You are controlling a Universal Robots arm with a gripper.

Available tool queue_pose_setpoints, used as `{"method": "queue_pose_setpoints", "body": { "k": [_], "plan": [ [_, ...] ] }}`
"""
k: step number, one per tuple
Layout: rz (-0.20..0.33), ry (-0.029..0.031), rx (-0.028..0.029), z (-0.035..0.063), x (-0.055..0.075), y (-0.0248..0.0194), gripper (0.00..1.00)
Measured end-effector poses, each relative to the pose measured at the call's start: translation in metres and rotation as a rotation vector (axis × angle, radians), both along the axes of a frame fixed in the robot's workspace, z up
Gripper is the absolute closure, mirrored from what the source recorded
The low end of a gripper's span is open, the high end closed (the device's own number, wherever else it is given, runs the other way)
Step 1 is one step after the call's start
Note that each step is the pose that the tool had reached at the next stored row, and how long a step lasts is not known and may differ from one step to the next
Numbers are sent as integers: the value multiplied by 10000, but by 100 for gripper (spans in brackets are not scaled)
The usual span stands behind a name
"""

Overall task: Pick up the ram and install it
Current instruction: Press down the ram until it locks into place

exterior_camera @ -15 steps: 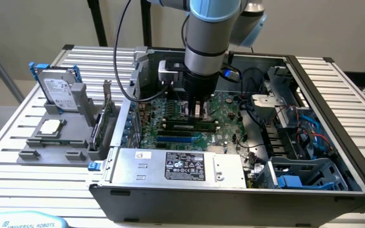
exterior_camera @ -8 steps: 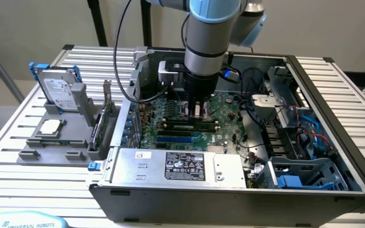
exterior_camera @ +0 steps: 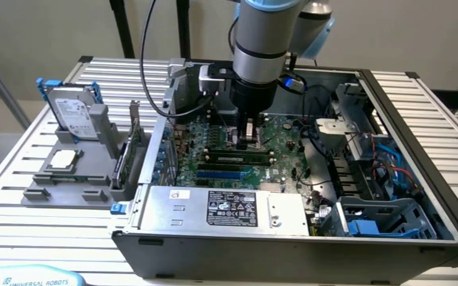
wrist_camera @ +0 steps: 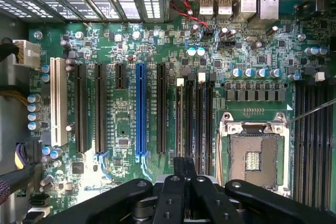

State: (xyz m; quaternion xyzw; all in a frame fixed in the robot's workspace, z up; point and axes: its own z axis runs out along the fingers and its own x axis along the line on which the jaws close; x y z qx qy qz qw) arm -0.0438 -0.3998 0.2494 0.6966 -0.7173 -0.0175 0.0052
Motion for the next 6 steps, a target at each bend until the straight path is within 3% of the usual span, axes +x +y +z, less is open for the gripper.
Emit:
{"method": "queue_pose_setpoints", "body": {
  "k": [6],
  "plan": [
    [1,1,-2,1,0,0,89]
  ]
}}
